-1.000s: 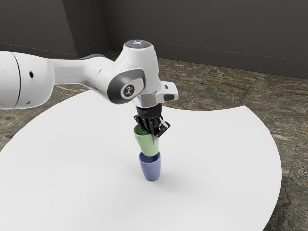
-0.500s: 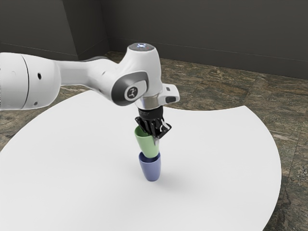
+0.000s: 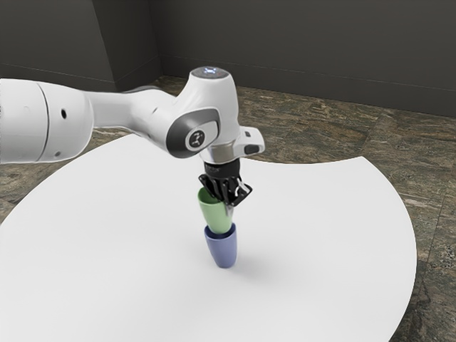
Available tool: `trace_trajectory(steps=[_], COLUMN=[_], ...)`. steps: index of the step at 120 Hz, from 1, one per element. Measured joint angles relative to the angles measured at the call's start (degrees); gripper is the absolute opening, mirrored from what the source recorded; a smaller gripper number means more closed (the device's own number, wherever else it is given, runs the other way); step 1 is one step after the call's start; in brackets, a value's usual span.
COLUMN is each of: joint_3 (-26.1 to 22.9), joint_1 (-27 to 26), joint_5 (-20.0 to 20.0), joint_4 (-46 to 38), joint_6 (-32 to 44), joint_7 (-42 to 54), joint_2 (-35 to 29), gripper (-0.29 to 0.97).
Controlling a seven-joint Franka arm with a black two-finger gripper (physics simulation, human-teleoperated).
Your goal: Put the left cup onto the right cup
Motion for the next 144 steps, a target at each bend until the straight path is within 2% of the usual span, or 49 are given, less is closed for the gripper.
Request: trace_trajectory(steps=[144], joint_3=[0.04], joint_1=[-0.54], joint_5=[-1.68], joint_4=[-0.03], joint_6=[-3.67], joint_7=[-0.18], joint_2=[-0.42], gripper=[-0.10])
